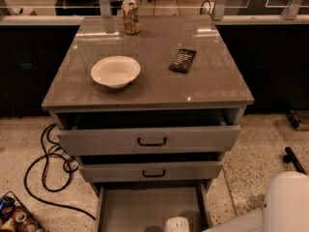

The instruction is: Close bottom drawer

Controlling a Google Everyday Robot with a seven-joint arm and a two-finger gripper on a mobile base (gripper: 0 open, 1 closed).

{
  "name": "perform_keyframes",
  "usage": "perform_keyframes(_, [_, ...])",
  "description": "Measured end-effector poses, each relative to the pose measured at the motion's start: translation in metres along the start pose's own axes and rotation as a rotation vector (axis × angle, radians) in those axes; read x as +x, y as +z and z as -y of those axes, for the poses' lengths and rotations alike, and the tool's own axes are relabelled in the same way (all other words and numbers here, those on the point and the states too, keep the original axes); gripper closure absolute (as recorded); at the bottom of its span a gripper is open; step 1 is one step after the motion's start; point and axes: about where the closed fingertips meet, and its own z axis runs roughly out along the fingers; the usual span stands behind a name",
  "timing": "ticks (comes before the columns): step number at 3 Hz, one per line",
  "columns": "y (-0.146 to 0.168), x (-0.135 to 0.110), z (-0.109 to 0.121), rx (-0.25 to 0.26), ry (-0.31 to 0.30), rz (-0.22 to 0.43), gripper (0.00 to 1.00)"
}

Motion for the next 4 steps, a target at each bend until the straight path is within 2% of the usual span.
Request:
perform_keyframes(1, [-0.002,0.000,0.000,0.000,0.000,0.000,1.00])
perform_keyframes(2, [0.004,0.001,0.013,0.050,-0.013,-0.027,1.00])
perform_keyframes(3, [-0.001,0.001,0.014,0.051,-0.013,-0.027,1.00])
perform_keyframes(4, [0.000,0.000,0.028,0.105,-0.022,-0.048,1.00])
